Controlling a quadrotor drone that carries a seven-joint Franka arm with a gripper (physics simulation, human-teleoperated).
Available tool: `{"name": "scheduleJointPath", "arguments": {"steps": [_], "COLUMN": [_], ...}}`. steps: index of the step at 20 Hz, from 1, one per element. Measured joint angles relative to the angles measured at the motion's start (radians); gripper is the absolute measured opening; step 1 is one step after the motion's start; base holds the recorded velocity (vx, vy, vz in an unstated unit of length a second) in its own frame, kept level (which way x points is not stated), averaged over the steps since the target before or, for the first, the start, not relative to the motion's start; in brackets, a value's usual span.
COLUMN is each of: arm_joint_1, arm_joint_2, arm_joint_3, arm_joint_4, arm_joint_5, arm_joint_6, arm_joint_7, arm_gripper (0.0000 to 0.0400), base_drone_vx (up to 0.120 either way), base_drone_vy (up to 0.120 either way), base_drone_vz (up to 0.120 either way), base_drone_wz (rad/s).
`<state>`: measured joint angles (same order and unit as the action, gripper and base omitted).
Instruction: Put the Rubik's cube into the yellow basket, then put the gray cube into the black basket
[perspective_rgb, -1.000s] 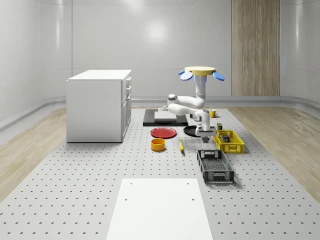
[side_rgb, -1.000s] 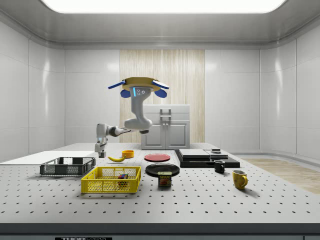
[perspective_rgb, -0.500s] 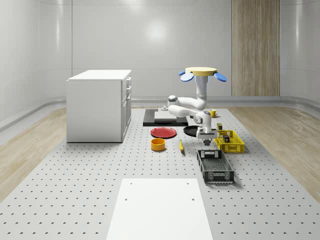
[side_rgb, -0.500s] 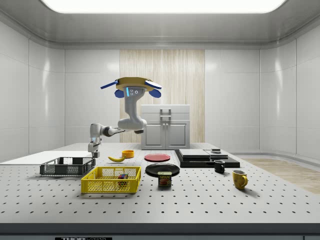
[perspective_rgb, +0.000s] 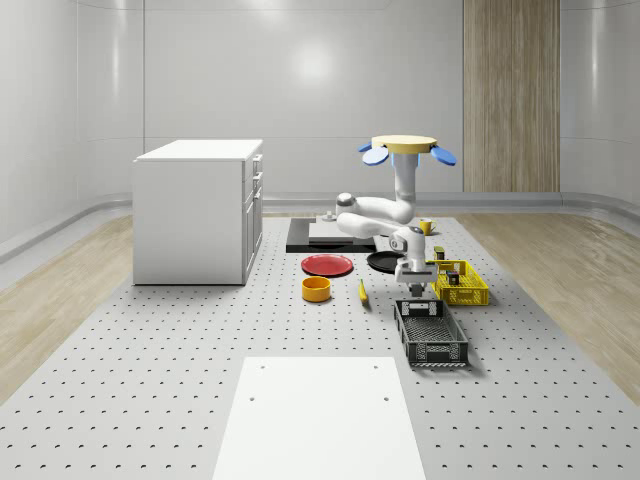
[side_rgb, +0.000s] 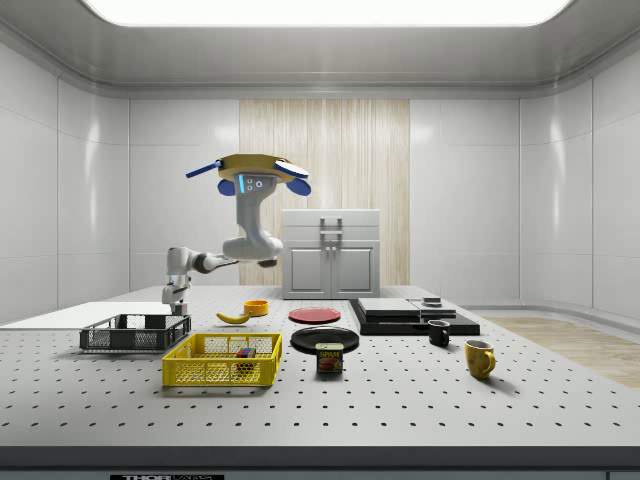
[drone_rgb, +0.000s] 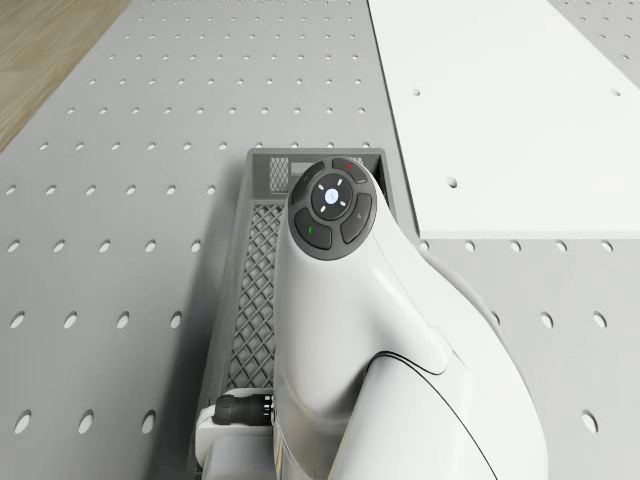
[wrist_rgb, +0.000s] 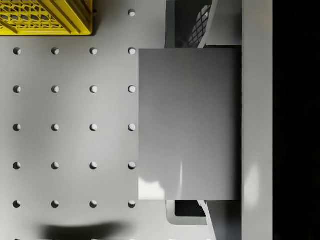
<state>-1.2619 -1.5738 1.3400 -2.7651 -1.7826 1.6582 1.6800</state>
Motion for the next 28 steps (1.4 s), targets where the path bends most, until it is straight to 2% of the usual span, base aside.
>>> {"name": "scheduleJointPath", "arguments": {"steps": [17, 28], "arm_joint_1": [-0.001, -0.024], "arm_joint_2": [-0.003, 0.002], "arm_joint_3": [0.0, -0.113], "arm_joint_4": [0.0, 0.033], "arm_joint_5": [0.001, -0.103], "arm_joint_6": [0.003, 0.048], "arm_joint_7": [0.001, 0.004], "arm_gripper": [0.025, 0.025], "base_drone_vx": [0.118, 0.0], "base_drone_vy": [0.0, 0.0], "base_drone_vz": [0.0, 0.0], "base_drone_wz": [0.0, 0.0]}}
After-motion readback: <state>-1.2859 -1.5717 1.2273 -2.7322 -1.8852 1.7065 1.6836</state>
